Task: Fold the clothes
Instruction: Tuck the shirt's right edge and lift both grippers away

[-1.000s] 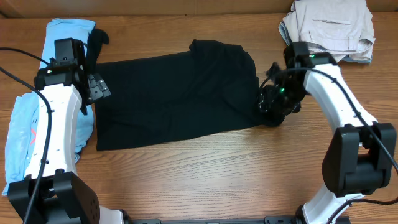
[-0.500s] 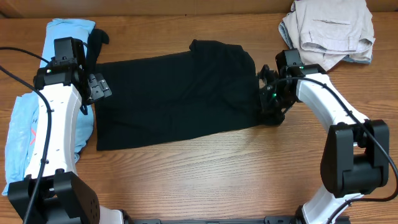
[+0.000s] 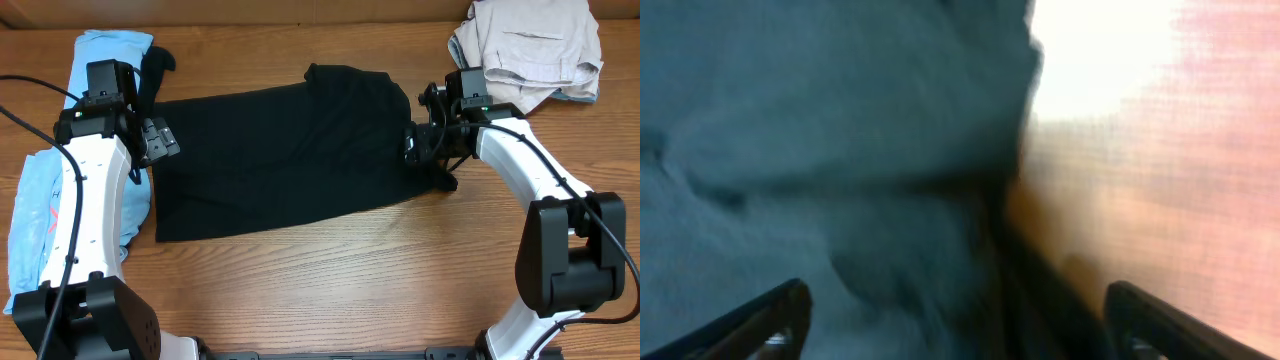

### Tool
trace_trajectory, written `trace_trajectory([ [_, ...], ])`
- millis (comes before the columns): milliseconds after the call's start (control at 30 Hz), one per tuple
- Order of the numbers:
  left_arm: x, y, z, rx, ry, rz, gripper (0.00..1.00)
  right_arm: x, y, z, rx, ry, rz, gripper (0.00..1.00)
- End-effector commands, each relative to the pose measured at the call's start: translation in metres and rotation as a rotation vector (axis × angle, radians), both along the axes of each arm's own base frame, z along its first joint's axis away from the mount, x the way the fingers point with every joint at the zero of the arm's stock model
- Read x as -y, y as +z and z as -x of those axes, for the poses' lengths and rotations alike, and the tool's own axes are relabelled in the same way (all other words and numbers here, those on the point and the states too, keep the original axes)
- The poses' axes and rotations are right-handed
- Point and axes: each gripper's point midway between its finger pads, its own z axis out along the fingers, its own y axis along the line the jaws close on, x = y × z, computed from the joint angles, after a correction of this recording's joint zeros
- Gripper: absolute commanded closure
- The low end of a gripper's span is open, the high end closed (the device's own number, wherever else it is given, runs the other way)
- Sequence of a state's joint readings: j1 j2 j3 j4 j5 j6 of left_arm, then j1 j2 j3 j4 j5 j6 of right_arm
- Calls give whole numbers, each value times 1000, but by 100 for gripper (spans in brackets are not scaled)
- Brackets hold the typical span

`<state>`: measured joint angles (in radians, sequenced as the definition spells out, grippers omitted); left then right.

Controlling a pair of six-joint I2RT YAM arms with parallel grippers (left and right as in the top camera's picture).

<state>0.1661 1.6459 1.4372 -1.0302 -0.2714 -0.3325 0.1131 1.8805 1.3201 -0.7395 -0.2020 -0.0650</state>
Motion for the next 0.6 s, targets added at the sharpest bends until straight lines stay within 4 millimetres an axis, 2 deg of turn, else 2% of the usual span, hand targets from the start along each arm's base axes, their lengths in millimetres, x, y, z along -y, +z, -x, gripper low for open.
trace_trajectory([
  [0, 2, 4, -3, 1, -35, 7, 0, 19, 5, 12, -92, -175, -42, 0],
  [167, 4, 3, -4, 1, -50, 20, 0, 33, -7, 34, -193, -240, -53, 2],
  [400, 5, 3, -3, -2, -51, 21, 0, 40, -37, 42, -181, -286, -26, 11],
  [500, 5, 2, -1, -9, -54, 21, 0, 47, -44, 43, -173, -322, 2, 21],
  [567, 5, 2, -1, -11, -53, 22, 0, 49, -44, 42, -170, -327, 2, 34],
])
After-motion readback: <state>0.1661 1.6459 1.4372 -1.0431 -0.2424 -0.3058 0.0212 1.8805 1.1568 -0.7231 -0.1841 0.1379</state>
